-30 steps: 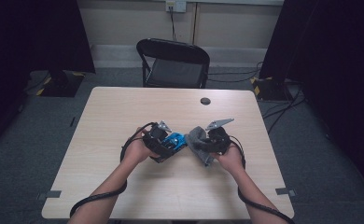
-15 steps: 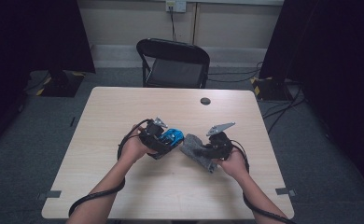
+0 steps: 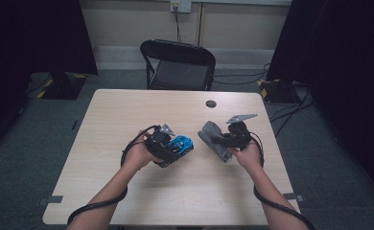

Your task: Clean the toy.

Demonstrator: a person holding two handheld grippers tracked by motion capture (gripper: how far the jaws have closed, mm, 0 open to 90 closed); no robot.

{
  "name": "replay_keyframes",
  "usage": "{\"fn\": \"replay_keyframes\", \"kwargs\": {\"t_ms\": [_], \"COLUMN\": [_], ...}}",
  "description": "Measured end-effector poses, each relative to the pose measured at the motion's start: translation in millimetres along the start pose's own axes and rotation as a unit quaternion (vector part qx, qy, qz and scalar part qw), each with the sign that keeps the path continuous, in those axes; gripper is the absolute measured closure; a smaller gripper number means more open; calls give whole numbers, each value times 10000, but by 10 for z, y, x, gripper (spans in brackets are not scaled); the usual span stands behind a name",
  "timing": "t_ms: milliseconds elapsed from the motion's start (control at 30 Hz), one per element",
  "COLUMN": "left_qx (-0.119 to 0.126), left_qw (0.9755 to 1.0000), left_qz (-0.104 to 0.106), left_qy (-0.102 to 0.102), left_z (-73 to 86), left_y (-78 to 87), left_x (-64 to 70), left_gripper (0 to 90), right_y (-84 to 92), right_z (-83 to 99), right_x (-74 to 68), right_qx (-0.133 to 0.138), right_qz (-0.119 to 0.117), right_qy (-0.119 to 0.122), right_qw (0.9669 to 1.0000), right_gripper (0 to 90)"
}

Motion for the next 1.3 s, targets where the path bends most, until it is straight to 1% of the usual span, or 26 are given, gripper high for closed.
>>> {"fn": "replay_keyframes", "kwargs": {"t_ms": [67,100,133,233,267,367,433,533,600,667,733,867,967,1000,1033,1100,1167,1300], "left_qx": [13,25,47,101,78,73,75,67,42,29,8,-7,-37,-25,-31,-21,-24,-39], "left_qw": [10000,10000,9999,9998,9998,9997,9996,9995,9995,9995,9995,9995,9995,9997,9996,9998,9998,9998], "left_qz": [61,58,90,171,151,189,205,211,205,208,173,153,124,104,82,74,26,6], "left_qy": [-35,-66,-54,-47,-83,-152,-160,-226,-252,-233,-274,-277,-278,-237,-254,-186,-183,-177], "left_z": [-23,-33,-44,-69,-73,-83,-88,-89,-86,-81,-74,-62,-49,-49,-47,-44,-43,-35], "left_y": [3,4,2,-8,-10,-11,-8,0,0,-6,-11,-17,-17,-20,-20,-23,-23,-22], "left_x": [47,63,83,123,133,153,162,166,159,149,132,106,73,71,57,43,26,-1], "left_gripper": [283,283,283,283,283,282,282,282,282,282,282,282,282,282,282,282,282,282], "right_y": [-18,-34,-55,-131,-159,-231,-274,-323,-342,-359,-375,-385,-383,-380,-379,-374,-368,-365], "right_z": [-53,-80,-103,-152,-165,-201,-222,-226,-229,-228,-223,-216,-203,-197,-194,-186,-179,-162], "right_x": [23,27,23,3,-10,-60,-103,-144,-162,-178,-194,-215,-213,-214,-214,-214,-218,-231], "right_qx": [22,29,18,-60,-99,-159,-186,-335,-352,-376,-417,-461,-485,-493,-488,-478,-451,-452], "right_qz": [11,9,-16,-14,-26,-112,-257,-304,-362,-408,-433,-474,-500,-503,-514,-512,-524,-541], "right_qy": [-14,-11,8,87,96,164,194,309,343,376,412,477,471,472,467,467,431,434], "right_qw": [10000,10000,10000,9999,9999,9997,9993,9985,9981,9978,9973,9967,9965,9964,9964,9964,9967,9966], "right_gripper": [768,767,767,766,766,766,766,766,766,767,768,768,768,769,768,769,768,768]}}
Point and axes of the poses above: each handheld gripper's, and its own axes: y roughly backward along the jaws, z roughly out of its underside, x roughly to its right, the point moved 7 cm from there along -y, roughly forward along the jaws, and after that the axes turned 11 degrees about -z, right-handed, at the moved point
